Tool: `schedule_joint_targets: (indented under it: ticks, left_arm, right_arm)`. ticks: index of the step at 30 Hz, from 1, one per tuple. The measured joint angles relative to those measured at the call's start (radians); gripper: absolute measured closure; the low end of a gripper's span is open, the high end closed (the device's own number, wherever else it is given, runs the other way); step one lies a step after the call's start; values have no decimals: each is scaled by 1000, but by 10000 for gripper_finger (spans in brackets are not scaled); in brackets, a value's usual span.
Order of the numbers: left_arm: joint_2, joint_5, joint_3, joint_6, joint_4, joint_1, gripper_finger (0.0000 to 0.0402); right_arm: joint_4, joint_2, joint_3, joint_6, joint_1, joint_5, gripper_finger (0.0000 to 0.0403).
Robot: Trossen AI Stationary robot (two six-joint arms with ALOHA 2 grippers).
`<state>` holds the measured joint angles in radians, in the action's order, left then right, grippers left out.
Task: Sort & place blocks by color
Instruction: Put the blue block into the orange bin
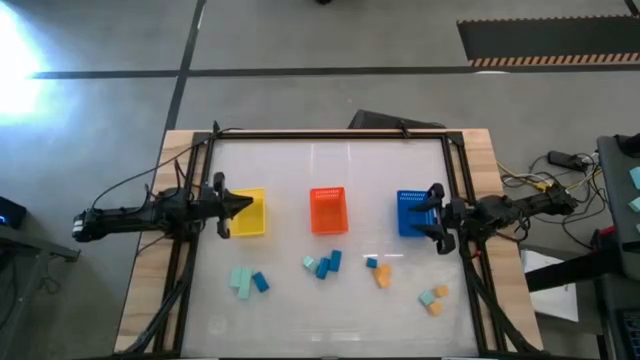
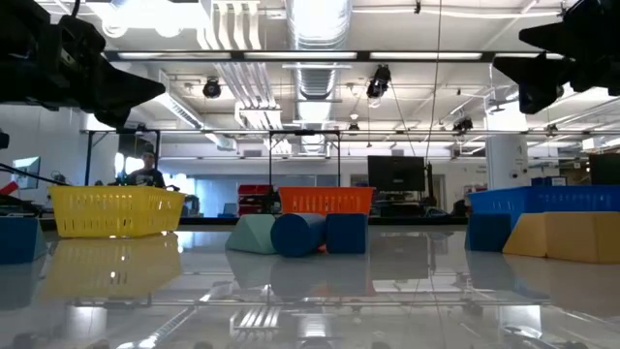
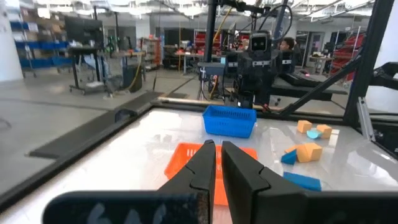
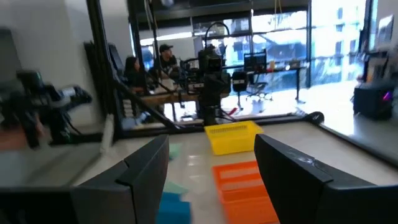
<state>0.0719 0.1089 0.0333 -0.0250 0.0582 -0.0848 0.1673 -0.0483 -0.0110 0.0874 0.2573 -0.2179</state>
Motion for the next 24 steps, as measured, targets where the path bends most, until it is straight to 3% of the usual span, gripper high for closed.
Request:
schedule_joint_targets:
  ticks: [4,12,16,20,24]
  left_arm:
    - [0,0,0,10,53,0,391]
    - [0,0,0,5,147,0,391]
    - [0,0,0,3,151,0,391]
    - [0,0,0,-164,188,0,391]
    - [4,0,0,-205,224,0,391]
  right_arm:
    - [2,0,0,103,0,0,174]
    - [4,0,0,34,0,-3,174]
    - [38,0,0,118,-1,-19,174]
    - [62,0,0,149,-1,-42,174]
    - [113,-1,0,149,-1,-116,174]
